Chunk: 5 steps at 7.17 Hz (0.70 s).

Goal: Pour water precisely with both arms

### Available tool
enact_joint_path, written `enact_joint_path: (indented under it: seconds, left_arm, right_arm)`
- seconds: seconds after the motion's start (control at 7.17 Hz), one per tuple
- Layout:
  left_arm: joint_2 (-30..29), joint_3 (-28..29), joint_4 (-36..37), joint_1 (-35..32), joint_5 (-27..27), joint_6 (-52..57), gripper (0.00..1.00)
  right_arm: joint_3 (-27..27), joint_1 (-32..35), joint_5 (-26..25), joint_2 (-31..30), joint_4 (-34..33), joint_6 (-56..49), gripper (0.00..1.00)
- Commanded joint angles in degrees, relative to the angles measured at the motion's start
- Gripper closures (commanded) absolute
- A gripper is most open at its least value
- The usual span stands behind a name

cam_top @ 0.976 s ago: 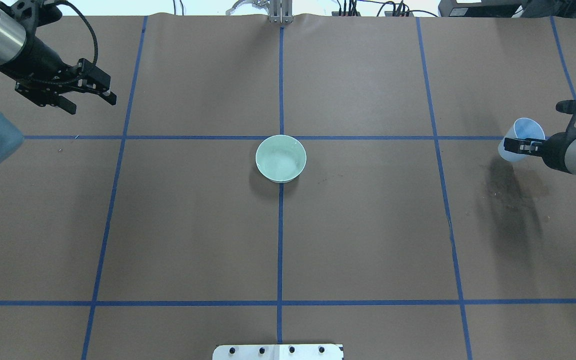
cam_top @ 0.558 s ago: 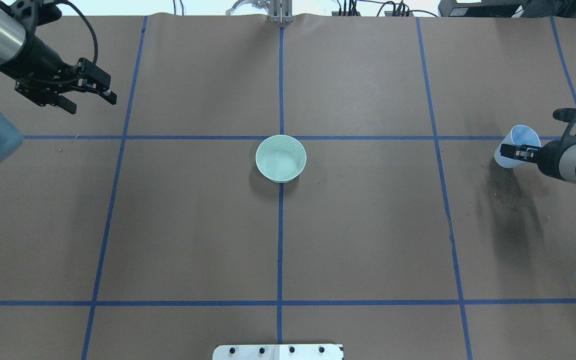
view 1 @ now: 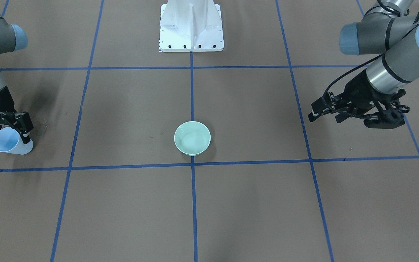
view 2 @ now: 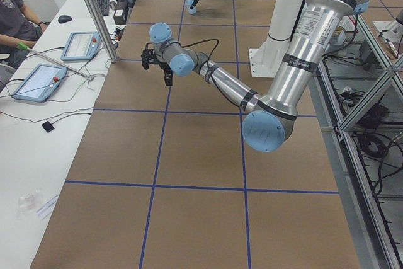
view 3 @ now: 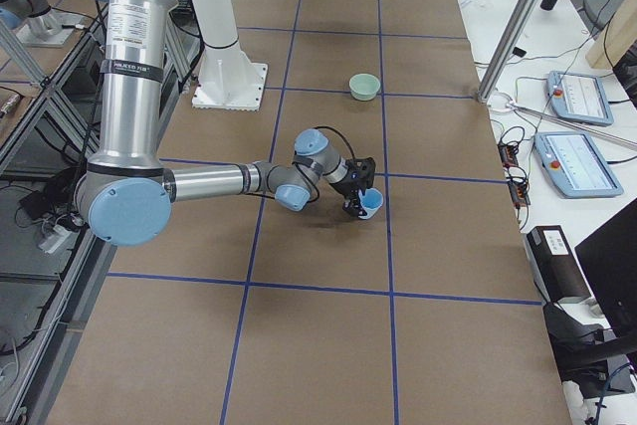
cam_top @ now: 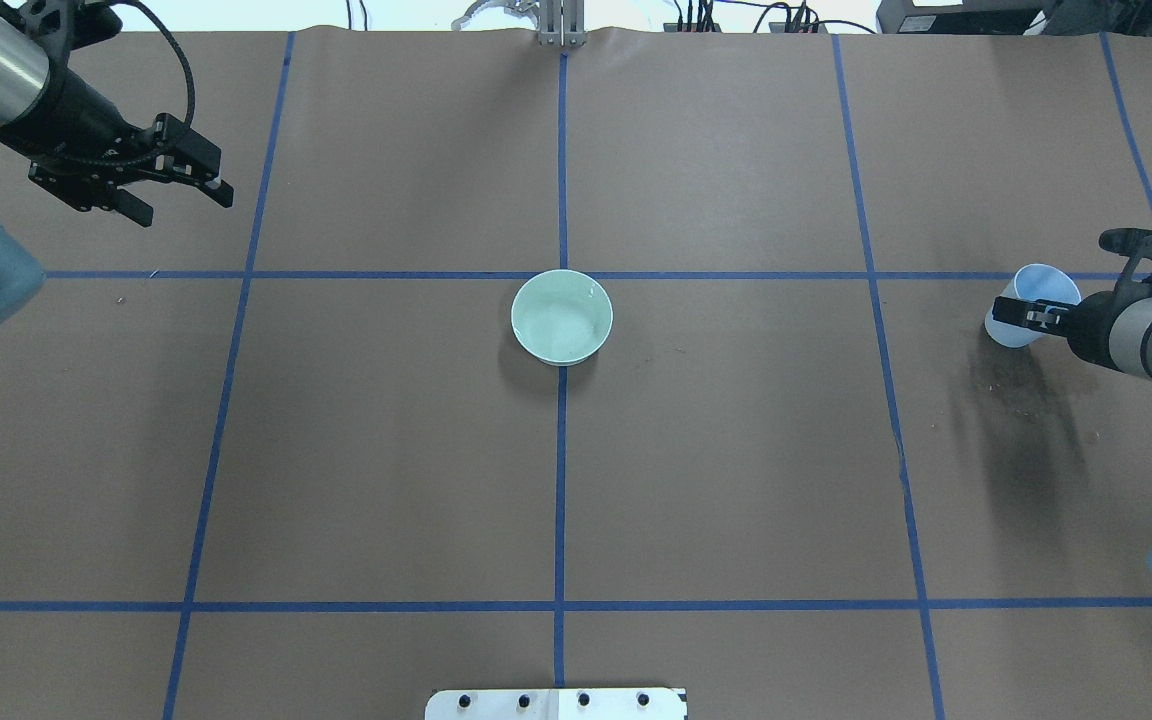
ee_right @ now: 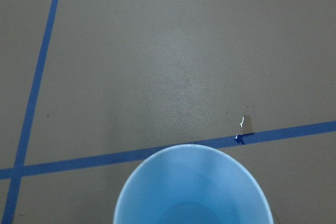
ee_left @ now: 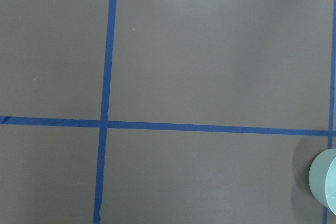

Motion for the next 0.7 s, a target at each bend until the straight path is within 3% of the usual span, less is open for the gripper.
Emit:
enact_joint_path:
  seconds: [0.0,0.56]
  left_arm:
    - [-0.01,-0.15,0.00,0.08,0.06,-0.10,0.00]
    - [-0.28,-0.15,0.00,1.39,0.94,-3.09,0.00]
  right_arm:
    - [0.67,-0.07,-0.01,-1.26,0.26,-0.20,0.01]
    - [12.87,-0.07,2.35,-12.68,1.94,-0.81,0.00]
